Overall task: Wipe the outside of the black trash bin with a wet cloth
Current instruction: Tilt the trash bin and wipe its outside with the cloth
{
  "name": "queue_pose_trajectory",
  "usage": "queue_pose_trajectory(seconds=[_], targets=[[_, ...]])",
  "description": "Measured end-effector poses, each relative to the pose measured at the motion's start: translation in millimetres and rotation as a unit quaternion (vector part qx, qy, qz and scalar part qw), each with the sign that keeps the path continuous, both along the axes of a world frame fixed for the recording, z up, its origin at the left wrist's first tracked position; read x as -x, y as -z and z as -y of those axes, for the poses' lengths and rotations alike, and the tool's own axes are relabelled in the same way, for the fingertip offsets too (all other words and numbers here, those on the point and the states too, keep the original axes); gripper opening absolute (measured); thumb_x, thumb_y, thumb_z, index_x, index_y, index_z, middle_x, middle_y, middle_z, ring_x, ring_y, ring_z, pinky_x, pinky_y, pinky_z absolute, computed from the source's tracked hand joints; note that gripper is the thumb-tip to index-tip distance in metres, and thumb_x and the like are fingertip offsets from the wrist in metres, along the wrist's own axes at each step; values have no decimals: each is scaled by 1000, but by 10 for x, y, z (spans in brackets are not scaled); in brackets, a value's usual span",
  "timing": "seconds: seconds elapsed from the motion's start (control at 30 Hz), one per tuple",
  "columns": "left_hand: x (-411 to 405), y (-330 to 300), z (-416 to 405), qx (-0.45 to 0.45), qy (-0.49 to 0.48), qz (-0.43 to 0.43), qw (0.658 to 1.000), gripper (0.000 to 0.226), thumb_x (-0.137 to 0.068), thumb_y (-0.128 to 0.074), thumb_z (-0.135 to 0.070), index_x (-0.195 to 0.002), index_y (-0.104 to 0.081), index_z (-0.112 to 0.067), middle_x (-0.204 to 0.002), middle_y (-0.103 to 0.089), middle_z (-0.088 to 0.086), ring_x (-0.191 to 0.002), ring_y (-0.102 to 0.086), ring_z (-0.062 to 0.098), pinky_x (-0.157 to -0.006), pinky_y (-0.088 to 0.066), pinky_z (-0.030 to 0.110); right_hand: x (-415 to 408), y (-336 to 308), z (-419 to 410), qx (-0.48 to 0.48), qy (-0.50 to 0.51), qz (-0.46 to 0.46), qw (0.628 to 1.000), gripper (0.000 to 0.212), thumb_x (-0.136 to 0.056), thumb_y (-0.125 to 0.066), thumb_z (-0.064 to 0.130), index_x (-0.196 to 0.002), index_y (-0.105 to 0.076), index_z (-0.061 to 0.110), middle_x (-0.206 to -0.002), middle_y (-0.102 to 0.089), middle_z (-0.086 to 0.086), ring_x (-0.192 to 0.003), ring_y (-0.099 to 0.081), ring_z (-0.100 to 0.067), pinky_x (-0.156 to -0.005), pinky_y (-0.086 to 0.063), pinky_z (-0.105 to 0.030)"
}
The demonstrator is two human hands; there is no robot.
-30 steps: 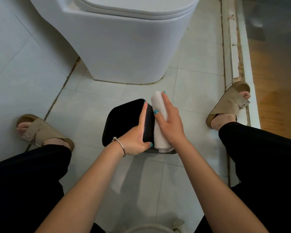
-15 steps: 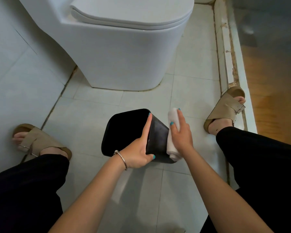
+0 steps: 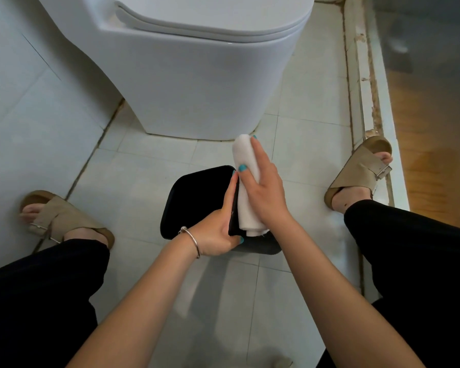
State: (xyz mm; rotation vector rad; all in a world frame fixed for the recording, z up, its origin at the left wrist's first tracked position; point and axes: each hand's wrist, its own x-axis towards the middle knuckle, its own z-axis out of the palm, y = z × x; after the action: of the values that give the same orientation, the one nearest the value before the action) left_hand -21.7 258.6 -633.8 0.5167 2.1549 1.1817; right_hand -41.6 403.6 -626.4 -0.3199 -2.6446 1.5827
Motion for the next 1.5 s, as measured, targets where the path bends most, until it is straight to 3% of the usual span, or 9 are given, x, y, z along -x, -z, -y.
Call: queue_pose_trajectory(seconds=[0.37, 0.5, 0.6, 0.7, 0.83, 0.93, 1.07, 1.3, 1.5], targets=[[53, -2, -124, 27, 24, -22, 999, 125, -81, -63, -6, -121, 42, -59, -84, -67, 14, -68, -66, 22, -70, -57, 37, -8, -77, 19, -26, 88, 40, 995, 58, -100, -41, 37, -149, -14, 52, -118, -45, -5, -89, -52, -21, -78, -39, -32], [32, 52, -144, 31, 25, -25, 999, 124, -82, -65, -10, -126, 42, -54, -92, -67, 9, -75, -67, 17, -74, -57, 34, -112, -129, 97, -33, 118, 43, 992, 59, -100, -41, 37, -148, -12, 54, -122, -44, -6, -89, -52, -23, -77, -36, -30], [43, 55, -181, 34, 27, -1, 999, 117, -84, -67, -16, -142, 34, -35, -105, -64, 2, -90, -64, 13, -80, -54, 28, -202, -180, 175, -29, 126, 42, 991, 58, -100, -40, 40, -148, -9, 56, -123, -43, -5, -91, -55, -24, -76, -38, -30], [38, 53, -208, 46, 41, 1, 998, 111, -82, -68, -16, -148, 22, -19, -103, -66, 9, -92, -65, 17, -84, -55, 37, -255, -199, 210, -48, 141, 40, 988, 58, -100, -38, 42, -147, -7, 57, -125, -42, -6, -95, -56, -28, -76, -42, -32], [46, 32, -270, -8, -1, 73, 997, 98, -89, -61, -17, -151, 14, -24, -119, -57, 6, -99, -61, 19, -90, -52, 34, -164, -188, 171, -73, 164, 52, 982, 58, -100, -38, 39, -148, -9, 54, -122, -43, -7, -93, -55, -29, -74, -40, -33], [53, 6, -258, 36, 15, 10, 999, 111, -84, -65, -9, -147, 24, -33, -132, -52, 6, -111, -58, 20, -98, -50, 35, -111, -163, 159, -86, 167, 58, 980, 58, -101, -39, 39, -149, -9, 52, -124, -42, -9, -91, -55, -28, -73, -39, -33], [12, 10, -204, 46, 16, -9, 999, 120, -83, -63, -6, -129, 39, -52, -115, -59, 6, -95, -64, 17, -86, -56, 39, -10, -141, 140, -96, 186, 71, 975, 56, -101, -38, 38, -148, -11, 51, -126, -42, -10, -94, -53, -29, -72, -38, -34], [-1, 36, -240, 56, 11, -13, 998, 121, -84, -63, -6, -131, 42, -45, -96, -66, 7, -81, -67, 19, -80, -57, 39, -20, -154, 152, -178, 229, 44, 956, 61, -101, -42, 33, -151, -9, 46, -127, -40, -14, -98, -49, -30, -69, -35, -34], [45, 71, -285, 25, -6, 20, 999, 122, -83, -67, -12, -132, 37, -54, -122, -60, 13, -91, -66, 21, -87, -55, 47, -176, -111, 193, -184, 225, 40, 956, 61, -100, -43, 36, -151, -10, 46, -125, -41, -13, -99, -50, -30, -71, -37, -34]])
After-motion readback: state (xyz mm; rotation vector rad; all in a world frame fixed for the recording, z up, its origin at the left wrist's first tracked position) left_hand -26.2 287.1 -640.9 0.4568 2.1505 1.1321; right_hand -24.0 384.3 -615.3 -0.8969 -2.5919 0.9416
